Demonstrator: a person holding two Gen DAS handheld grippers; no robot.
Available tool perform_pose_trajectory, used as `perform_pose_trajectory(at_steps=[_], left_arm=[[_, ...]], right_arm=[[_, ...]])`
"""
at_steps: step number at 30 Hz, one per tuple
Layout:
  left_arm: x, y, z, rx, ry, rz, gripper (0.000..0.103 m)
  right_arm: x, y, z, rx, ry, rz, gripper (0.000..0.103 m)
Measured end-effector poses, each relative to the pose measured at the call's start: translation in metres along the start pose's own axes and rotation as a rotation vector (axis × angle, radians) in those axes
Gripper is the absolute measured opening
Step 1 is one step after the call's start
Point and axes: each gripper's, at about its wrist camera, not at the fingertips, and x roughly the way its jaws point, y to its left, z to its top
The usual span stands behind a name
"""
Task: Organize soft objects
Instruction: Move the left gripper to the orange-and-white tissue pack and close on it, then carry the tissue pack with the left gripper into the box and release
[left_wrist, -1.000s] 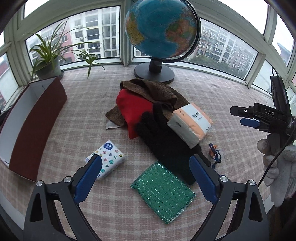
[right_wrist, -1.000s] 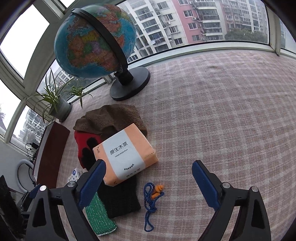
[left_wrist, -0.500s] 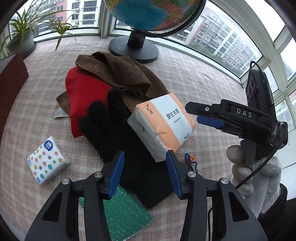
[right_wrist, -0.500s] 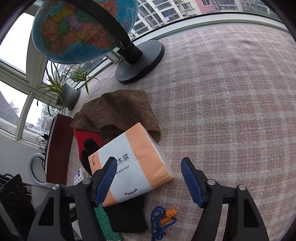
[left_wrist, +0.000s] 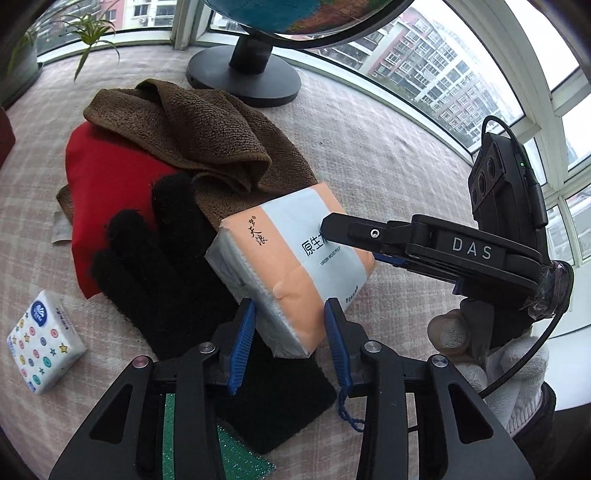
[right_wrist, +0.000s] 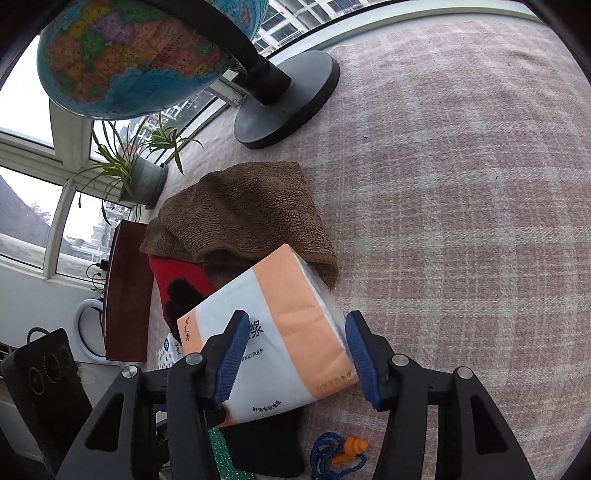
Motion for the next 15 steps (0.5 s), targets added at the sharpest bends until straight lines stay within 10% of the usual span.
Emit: perform_pose_trajectory(at_steps=[15], left_arm=[[-0.031, -0.008, 0.004, 0.078, -0.038, -0.031, 0.034]], right_arm=[[-0.029, 0.018, -0.012, -0.001, -0.046, -0.024, 0.048]])
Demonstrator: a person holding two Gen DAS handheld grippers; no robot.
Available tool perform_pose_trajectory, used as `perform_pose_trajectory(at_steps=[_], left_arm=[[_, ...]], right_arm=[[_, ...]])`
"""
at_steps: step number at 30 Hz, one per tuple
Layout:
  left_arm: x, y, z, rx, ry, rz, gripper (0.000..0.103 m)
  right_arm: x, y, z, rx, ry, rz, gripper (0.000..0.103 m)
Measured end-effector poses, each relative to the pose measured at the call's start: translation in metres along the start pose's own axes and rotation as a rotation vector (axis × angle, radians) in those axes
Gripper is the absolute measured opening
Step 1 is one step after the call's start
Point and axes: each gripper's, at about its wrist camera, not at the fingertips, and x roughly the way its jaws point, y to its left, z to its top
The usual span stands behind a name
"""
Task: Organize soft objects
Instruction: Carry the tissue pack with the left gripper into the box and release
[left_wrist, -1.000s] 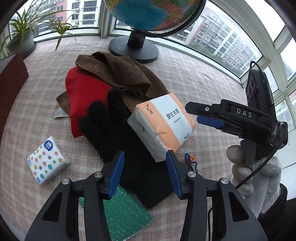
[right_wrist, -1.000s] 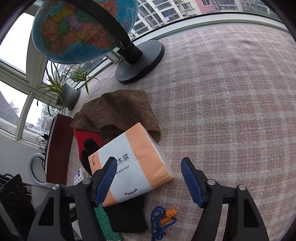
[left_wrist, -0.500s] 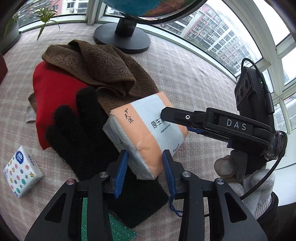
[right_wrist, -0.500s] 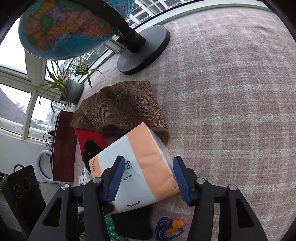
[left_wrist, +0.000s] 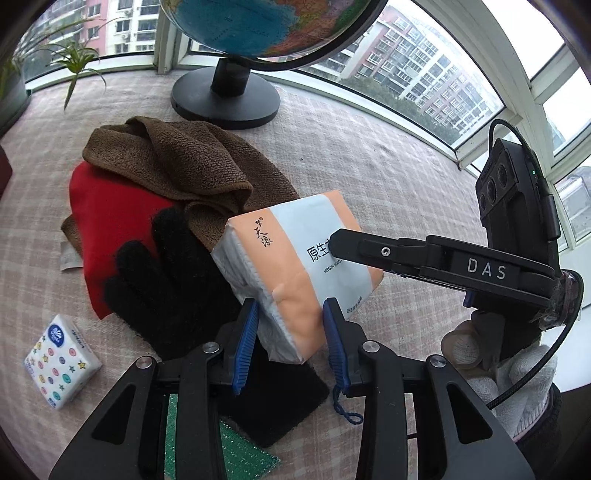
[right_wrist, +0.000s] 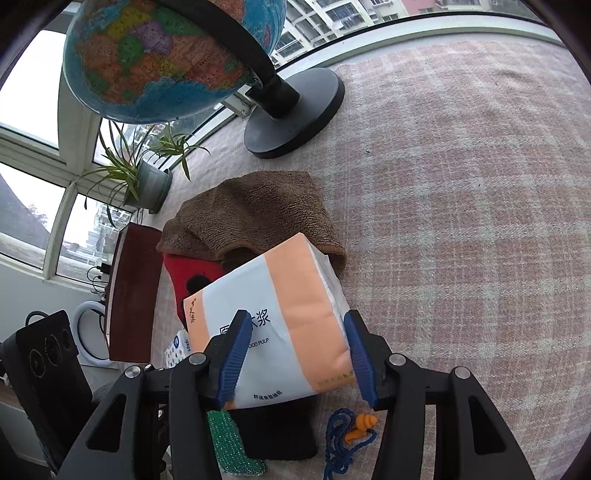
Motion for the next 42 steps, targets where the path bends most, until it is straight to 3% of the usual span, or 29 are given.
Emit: perform_pose_trajectory(at_steps=[9, 16, 30, 36, 42], left_arm=[[-0.059, 0.013, -0.009, 0.038, -0.093, -0.014, 0.034], [-0.11, 0.062, -0.014, 0.048, -0.157, 0.01, 0.034], [-0.224, 0.226, -0.028, -0.068, -0.269, 0.114, 0.034], [-0.237, 0.293, -0.022, -0.109, -0.256, 0.133, 0.034], [-0.245, 0.335, -0.018, -0.141, -0.249, 0.137, 0.034]], right_arm=[[-0.025, 0.059, -0.016, -0.051, -0.068, -0.019, 0.048], [-0.013, 0.13, -0.029, -0.108, -0.095, -0.019, 0.048], [0.094, 0.329, -0.036, -0.284, -0.058, 0.036, 0.048], [0.151, 0.396, -0.031, -0.351, -0.024, 0.034, 0.048], [0.191, 0.429, -0.029, -0.377, 0.01, 0.018, 0.048]])
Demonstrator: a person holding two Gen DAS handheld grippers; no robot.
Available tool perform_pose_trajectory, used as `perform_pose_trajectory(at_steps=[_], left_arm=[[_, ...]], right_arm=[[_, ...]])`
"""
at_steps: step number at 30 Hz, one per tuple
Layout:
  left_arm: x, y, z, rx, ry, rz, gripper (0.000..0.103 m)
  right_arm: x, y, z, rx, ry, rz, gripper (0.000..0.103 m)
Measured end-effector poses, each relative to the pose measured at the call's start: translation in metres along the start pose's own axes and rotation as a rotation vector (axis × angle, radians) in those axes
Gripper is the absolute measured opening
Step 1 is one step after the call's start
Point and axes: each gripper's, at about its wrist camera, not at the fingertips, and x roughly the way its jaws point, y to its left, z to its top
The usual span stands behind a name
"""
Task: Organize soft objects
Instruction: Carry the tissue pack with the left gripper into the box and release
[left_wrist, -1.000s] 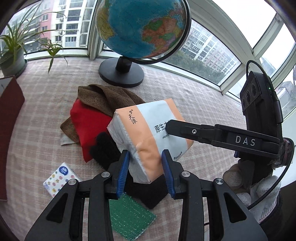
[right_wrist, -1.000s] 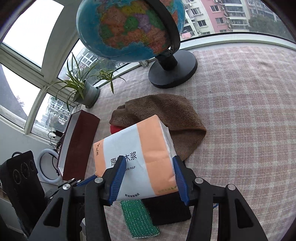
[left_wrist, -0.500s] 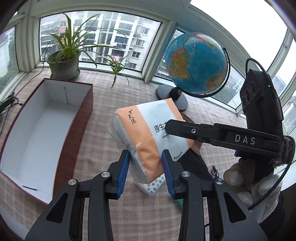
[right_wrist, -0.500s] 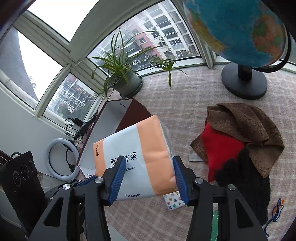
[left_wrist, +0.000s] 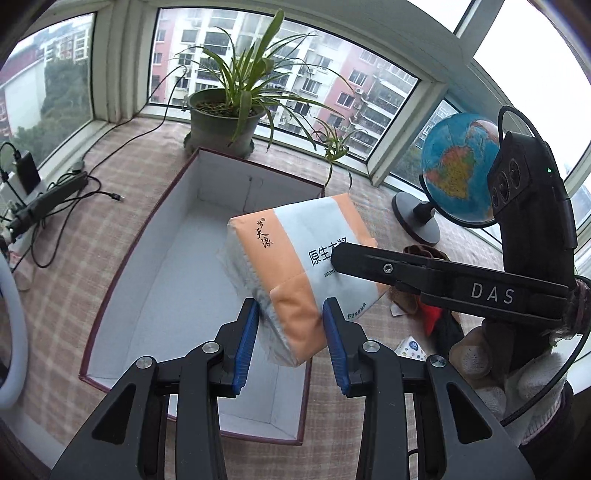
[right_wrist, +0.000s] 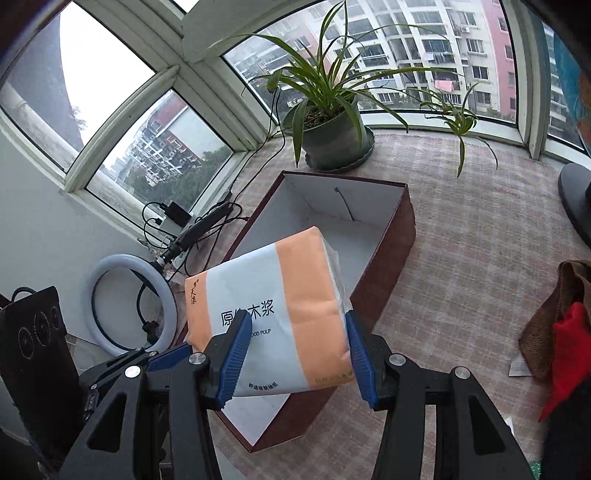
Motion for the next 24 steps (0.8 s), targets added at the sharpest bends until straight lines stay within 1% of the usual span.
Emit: perform_pose_trajectory(at_steps=[8, 9, 10, 11, 12, 13, 14, 15, 16, 18, 21, 24], left_arm=[[0.01, 0.026, 0.005, -0.008, 0.031, 0.004, 0.035], [0.012, 0.029, 0.006, -0.006, 0.039, 0.005, 0.04], [0.013, 0.031, 0.006, 0.0, 0.047, 0.002, 0.059], [0.013, 0.034, 0.006, 0.004, 0.043, 0.016, 0.071], [0.011, 0.037, 0.005, 0.009, 0.021, 0.034, 0.086], [0.008, 0.04, 0.004, 0.019, -0.003, 0.059, 0.087], [0.006, 0.042, 0.004, 0.031, -0.012, 0.085, 0.087], [0.007, 0.043, 0.003, 0.04, -0.008, 0.11, 0.087], [0.009, 0.045, 0.003, 0.051, 0.006, 0.125, 0.087], [0.013, 0.045, 0.002, 0.08, 0.035, 0.127, 0.087], [0.013, 0.046, -0.001, 0.091, 0.023, 0.157, 0.087], [0.014, 0.047, -0.002, 0.079, 0.034, 0.141, 0.087]], right_arm=[[0.03, 0.014, 0.009, -0.027, 0.036, -0.024, 0.048], [0.032, 0.017, 0.011, -0.039, 0.036, -0.031, 0.048], [0.033, 0.019, 0.012, -0.056, 0.028, -0.042, 0.048], [0.032, 0.021, 0.013, -0.071, 0.012, -0.056, 0.053], [0.031, 0.023, 0.014, -0.084, -0.004, -0.07, 0.068], [0.029, 0.023, 0.015, -0.093, -0.023, -0.084, 0.075], [0.026, 0.022, 0.016, -0.102, -0.051, -0.097, 0.085], [0.022, 0.022, 0.016, -0.109, -0.074, -0.109, 0.089], [0.019, 0.021, 0.015, -0.116, -0.09, -0.118, 0.09], [0.016, 0.018, 0.015, -0.122, -0.101, -0.14, 0.093], [0.014, 0.014, 0.012, -0.13, -0.097, -0.153, 0.093], [0.011, 0.014, 0.006, -0.142, -0.104, -0.174, 0.093]])
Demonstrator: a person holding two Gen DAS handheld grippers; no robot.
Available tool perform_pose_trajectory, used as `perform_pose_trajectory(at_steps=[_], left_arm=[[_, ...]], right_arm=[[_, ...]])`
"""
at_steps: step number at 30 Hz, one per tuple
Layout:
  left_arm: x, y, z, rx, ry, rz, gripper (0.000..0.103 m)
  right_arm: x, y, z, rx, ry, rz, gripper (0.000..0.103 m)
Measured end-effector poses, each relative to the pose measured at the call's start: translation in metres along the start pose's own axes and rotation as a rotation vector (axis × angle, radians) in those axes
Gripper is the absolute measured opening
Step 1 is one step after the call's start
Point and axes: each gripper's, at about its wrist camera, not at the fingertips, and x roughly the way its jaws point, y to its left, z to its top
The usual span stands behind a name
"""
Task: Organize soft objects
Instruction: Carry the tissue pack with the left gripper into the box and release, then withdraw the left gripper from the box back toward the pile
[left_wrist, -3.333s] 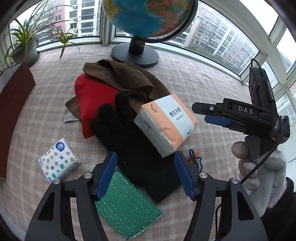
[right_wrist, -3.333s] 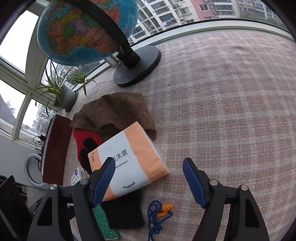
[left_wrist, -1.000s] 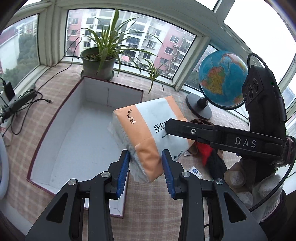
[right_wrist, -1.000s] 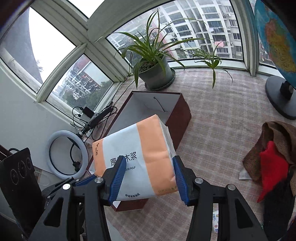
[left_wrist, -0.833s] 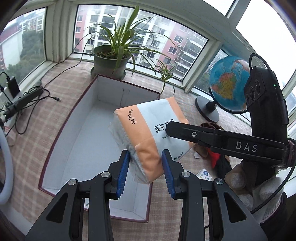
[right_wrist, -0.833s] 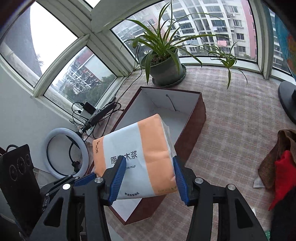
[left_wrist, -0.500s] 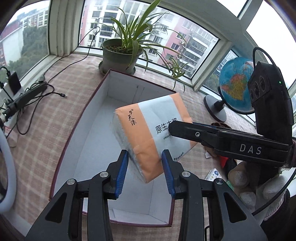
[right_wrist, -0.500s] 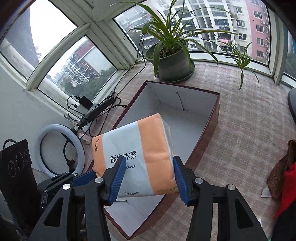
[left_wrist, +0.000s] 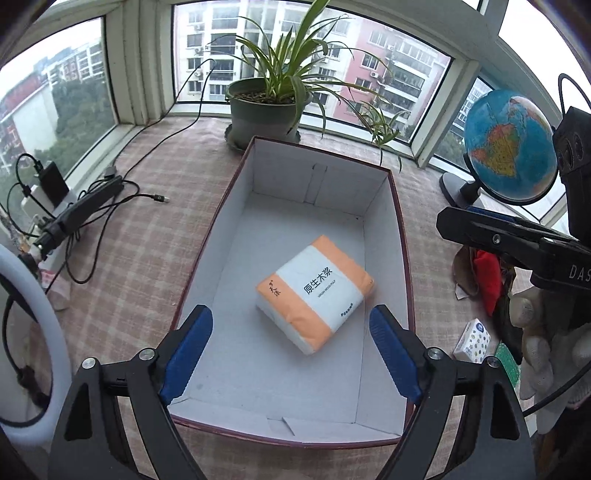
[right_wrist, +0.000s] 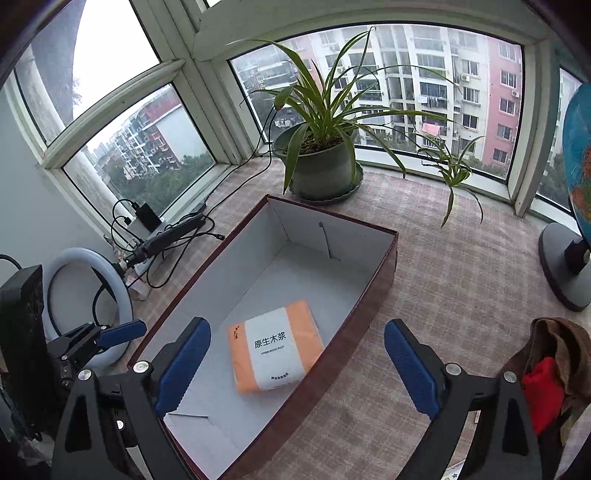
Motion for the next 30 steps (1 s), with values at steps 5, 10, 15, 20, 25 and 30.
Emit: perform_pose_trajectory(at_steps=[5, 10, 15, 20, 25, 30], left_arm=[[-0.003, -0.006, -0.002, 0.0, -0.012, 0.002, 0.087], [-0.008, -0.017, -0.006, 0.011, -0.026, -0.001, 0.087], [-0.014, -0.038, -0.013, 0.042, -0.039, -0.002, 0.087], [-0.018, -0.063, -0.021, 0.08, -0.048, -0.016, 0.087], [-0.019, -0.092, -0.027, 0.121, -0.06, -0.032, 0.087], [-0.011, -0.122, -0.036, 0.15, -0.042, -0.073, 0.087]], right_arm=[[-0.013, -0.008, -0.01, 0.032, -0.018, 0.0, 0.093], [-0.03, -0.022, -0.025, 0.085, -0.038, -0.01, 0.093], [-0.055, -0.038, -0.046, 0.097, -0.073, -0.046, 0.093], [-0.092, -0.065, -0.074, 0.116, -0.138, -0.068, 0.093], [-0.135, -0.103, -0.106, 0.171, -0.175, -0.125, 0.093], [-0.179, -0.147, -0.142, 0.26, -0.201, -0.207, 0.093]])
